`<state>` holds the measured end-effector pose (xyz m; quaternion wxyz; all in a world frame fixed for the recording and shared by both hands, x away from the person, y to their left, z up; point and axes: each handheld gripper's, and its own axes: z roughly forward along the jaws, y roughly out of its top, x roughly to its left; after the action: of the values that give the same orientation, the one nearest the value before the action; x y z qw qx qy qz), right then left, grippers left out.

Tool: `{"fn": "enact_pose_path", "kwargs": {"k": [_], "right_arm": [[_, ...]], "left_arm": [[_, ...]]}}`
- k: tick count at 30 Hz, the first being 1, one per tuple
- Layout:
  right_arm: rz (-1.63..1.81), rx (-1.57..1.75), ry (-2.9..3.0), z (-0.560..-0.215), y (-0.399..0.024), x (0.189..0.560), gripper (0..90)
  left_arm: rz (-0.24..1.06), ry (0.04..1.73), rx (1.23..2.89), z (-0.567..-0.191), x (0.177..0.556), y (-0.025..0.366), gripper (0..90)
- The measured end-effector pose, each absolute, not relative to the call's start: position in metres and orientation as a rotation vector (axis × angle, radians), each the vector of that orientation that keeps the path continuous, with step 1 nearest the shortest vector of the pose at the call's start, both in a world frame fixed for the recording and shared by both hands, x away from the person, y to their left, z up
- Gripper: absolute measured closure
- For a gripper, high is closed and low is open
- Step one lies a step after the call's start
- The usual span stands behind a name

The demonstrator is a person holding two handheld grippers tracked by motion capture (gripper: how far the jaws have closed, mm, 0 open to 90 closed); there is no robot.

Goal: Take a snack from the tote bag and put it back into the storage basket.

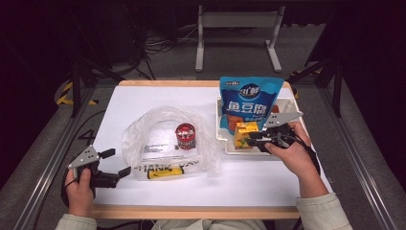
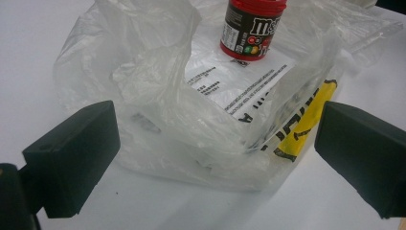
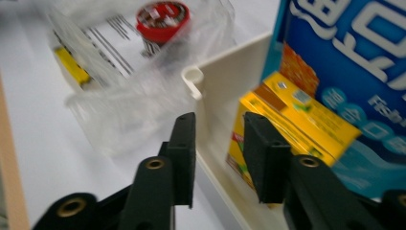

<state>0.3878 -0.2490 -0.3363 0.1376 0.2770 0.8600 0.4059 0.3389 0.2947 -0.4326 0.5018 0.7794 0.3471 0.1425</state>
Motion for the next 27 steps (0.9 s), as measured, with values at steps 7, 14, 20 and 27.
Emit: {"fn": "enact_pose_path", "kwargs": {"k": [7,14,20,27], "right_arm": [[1.275,0.797,2.442,-0.326,-0.228,0.385,45.9],[1.322,0.744,2.436,-0.315,-0.203,0.386,37.1],[1.337,0.708,2.437,-0.308,-0.181,0.389,33.6],[1.356,0.684,2.449,-0.305,-0.162,0.393,29.1]], "left_arm": [[0.341,0.836,1.878,-0.433,0.340,0.294,2.3],[0.344,0.836,1.876,-0.433,0.341,0.294,2.4],[0.344,0.831,1.881,-0.432,0.341,0.293,2.3],[0.343,0.832,1.881,-0.433,0.341,0.293,2.3]]}}
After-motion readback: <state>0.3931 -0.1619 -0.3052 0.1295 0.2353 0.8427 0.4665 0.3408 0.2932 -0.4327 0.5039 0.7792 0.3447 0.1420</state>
